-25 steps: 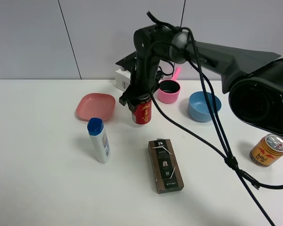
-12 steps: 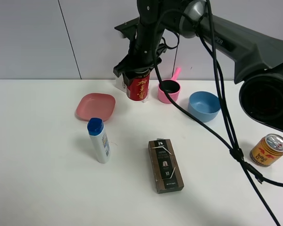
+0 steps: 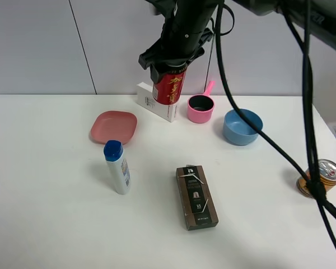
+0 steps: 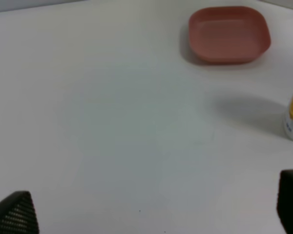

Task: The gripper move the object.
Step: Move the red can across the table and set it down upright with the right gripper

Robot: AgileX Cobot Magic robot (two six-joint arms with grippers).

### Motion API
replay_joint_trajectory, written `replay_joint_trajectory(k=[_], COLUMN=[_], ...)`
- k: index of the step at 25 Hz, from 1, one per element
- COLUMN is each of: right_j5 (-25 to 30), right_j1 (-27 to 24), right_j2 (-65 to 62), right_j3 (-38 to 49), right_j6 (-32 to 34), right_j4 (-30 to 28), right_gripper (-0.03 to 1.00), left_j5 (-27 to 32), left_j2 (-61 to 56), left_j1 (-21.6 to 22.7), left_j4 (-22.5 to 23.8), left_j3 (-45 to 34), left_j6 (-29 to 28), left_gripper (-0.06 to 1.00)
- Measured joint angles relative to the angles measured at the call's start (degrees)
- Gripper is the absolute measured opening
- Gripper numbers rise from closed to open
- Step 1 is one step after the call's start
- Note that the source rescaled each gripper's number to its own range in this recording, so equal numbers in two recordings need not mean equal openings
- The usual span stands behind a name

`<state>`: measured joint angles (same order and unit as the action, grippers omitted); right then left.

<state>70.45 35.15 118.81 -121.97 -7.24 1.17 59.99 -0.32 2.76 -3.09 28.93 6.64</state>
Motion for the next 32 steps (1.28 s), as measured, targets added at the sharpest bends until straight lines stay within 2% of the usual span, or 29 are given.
replay_joint_trajectory(k=[7, 11, 15, 21, 32], right_j5=[0.1, 0.1, 0.0, 0.0, -0.3], right_j1=[0.0, -1.9, -6.6, -16.3, -32.9], right_j2=[-11.5, -17.7, -22.5, -27.2, -28.0], right_j3=[16.1, 23.3, 29.6, 36.4, 38.1], right_j6=[0.2, 1.6, 2.1, 1.9, 1.5], right_j4=[-1.5, -1.6, -2.6, -4.6, -5.7], right_gripper=[0.0, 0.0, 0.0, 0.0, 0.0], left_j5=[0.0, 0.0, 0.0, 0.0, 0.0], left_j2=[0.0, 0.0, 0.0, 0.0, 0.0], left_j1=[0.0, 0.0, 0.0, 0.0, 0.0], left_j4=[0.0, 0.0, 0.0, 0.0, 0.0], left_j3=[0.0, 0.0, 0.0, 0.0, 0.0], left_j6=[0.0, 0.0, 0.0, 0.0, 0.0], left_gripper=[1.0, 1.0, 1.0, 1.0, 1.0])
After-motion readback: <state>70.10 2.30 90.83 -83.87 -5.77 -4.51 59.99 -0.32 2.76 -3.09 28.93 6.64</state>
